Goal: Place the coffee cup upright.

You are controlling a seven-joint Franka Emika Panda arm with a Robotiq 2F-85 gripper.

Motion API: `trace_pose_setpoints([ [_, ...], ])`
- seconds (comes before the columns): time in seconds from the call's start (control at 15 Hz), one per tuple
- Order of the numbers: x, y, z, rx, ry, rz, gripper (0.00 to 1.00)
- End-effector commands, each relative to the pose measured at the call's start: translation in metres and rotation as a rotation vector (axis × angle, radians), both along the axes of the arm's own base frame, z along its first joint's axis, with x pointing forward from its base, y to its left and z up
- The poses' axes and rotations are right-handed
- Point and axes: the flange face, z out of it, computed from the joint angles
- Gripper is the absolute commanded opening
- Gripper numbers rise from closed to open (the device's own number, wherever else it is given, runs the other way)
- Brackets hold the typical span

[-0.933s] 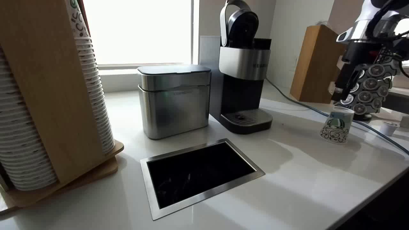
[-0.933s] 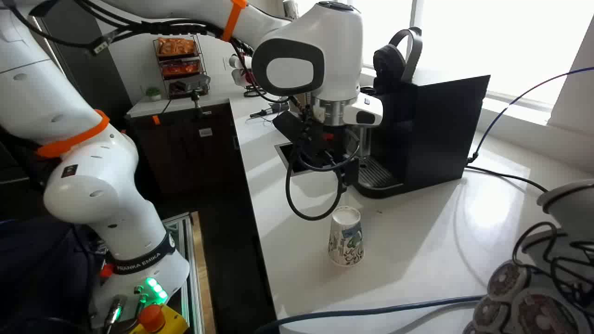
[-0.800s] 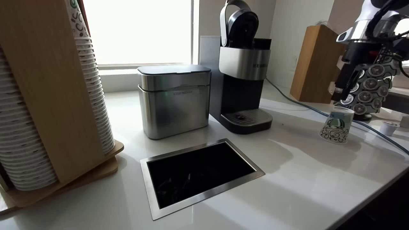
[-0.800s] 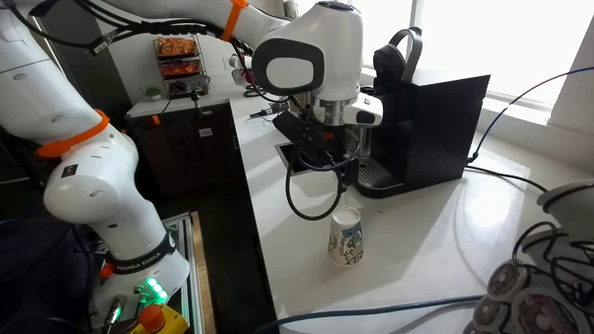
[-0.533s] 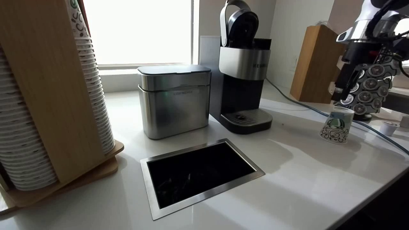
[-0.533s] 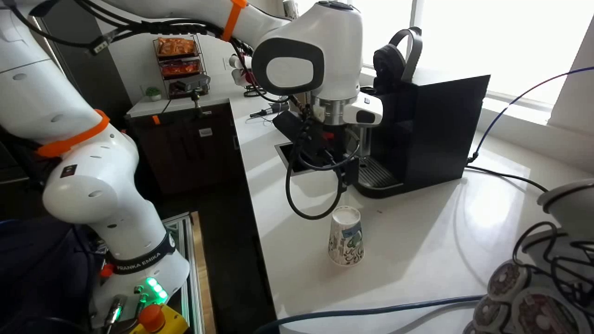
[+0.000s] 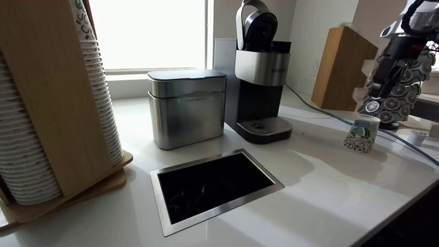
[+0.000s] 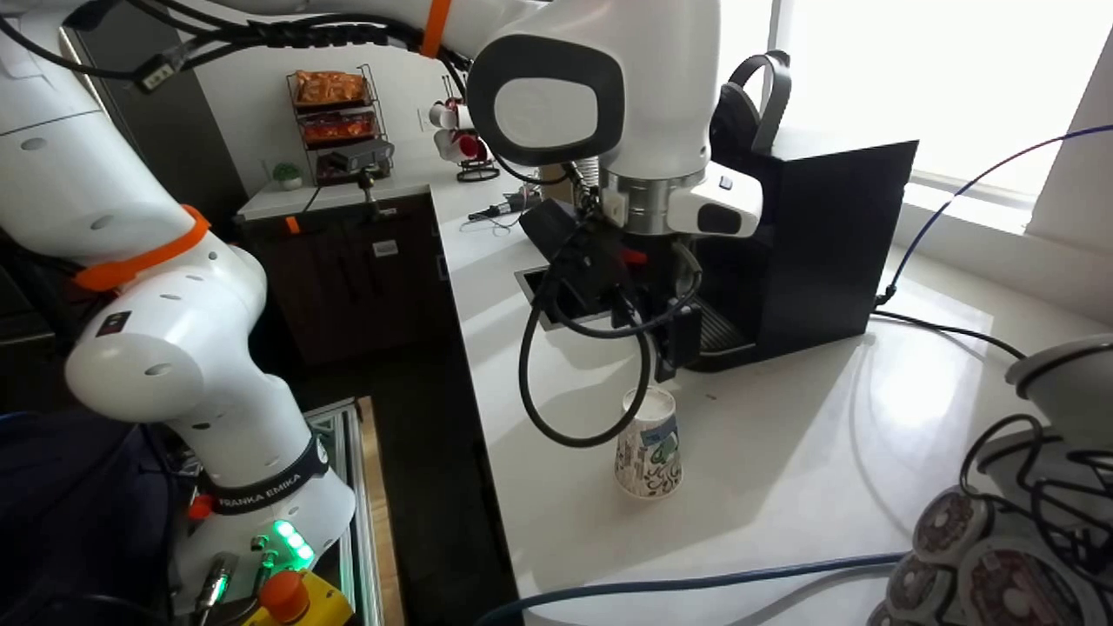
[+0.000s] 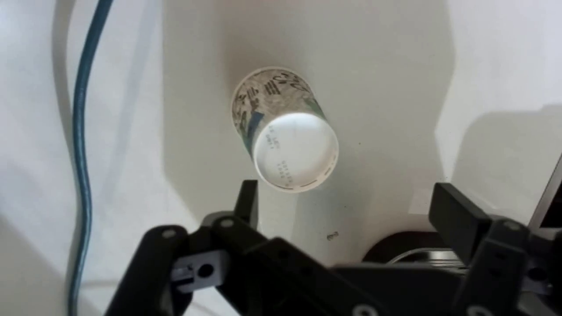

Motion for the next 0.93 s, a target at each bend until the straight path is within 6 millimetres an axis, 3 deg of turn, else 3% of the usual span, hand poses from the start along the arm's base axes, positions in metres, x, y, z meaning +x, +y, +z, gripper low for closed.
trace_pose_setpoints([
  [0.0,0.005,-0.034,-0.011,0.002,0.072,-0.095,1.00],
  [0.33,0.027,-0.062,-0.033,0.068,0.055,-0.178,1.00],
  [0.6,0.052,-0.045,-0.050,0.110,0.085,-0.168,1.00],
  [0.87,0.064,-0.027,-0.074,0.125,0.203,-0.127,1.00],
])
